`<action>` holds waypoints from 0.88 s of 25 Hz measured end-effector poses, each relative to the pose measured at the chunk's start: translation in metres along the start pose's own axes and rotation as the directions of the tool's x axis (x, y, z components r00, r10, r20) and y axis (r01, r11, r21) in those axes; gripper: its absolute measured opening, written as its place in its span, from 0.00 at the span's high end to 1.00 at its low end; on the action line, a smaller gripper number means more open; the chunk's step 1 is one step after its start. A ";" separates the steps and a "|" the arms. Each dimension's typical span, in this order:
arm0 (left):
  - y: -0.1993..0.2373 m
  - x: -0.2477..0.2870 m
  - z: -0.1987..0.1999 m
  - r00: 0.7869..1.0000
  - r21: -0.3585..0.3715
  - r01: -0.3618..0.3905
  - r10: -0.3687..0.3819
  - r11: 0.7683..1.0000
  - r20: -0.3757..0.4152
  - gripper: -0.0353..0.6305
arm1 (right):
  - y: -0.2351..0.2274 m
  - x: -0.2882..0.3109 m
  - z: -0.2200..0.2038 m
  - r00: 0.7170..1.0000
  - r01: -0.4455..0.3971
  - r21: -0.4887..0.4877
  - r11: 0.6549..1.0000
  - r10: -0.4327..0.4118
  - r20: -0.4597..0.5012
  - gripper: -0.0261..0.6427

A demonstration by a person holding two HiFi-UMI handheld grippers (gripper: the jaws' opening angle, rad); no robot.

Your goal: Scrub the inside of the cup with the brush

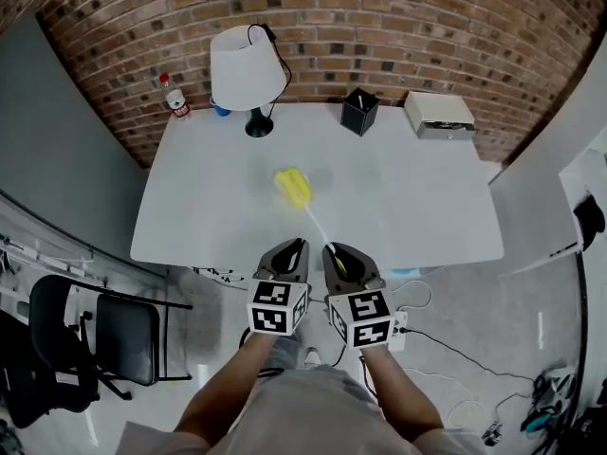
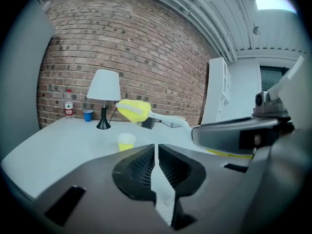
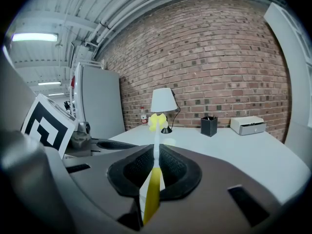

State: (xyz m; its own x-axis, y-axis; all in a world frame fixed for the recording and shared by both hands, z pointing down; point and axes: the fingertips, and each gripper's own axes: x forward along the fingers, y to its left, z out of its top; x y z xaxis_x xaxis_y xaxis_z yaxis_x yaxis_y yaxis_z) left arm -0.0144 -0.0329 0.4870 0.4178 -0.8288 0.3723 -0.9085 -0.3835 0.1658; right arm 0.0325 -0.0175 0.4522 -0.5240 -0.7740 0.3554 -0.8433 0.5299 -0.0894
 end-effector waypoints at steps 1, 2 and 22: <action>0.005 0.005 0.000 1.000 0.000 0.001 -0.001 1.000 0.000 0.94 | -0.001 0.007 0.001 1.000 0.002 0.001 1.000 -0.002 -0.003 0.92; 0.009 0.010 0.000 1.000 0.001 0.001 -0.001 1.000 -0.001 0.94 | -0.003 0.013 0.002 1.000 0.005 0.003 1.000 -0.005 -0.006 0.92; 0.085 0.116 -0.027 0.995 -0.021 0.027 -0.029 0.999 -0.100 0.69 | -0.045 0.108 0.014 0.996 0.072 0.019 0.997 -0.071 -0.045 0.92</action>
State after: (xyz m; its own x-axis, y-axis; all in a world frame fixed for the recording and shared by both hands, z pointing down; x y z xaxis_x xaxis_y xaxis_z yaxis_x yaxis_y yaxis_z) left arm -0.0431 -0.1505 0.5692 0.4417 -0.7721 0.4569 -0.8966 -0.3977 0.1948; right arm 0.0120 -0.1298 0.4821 -0.4567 -0.7932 0.4028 -0.8810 0.4661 -0.0810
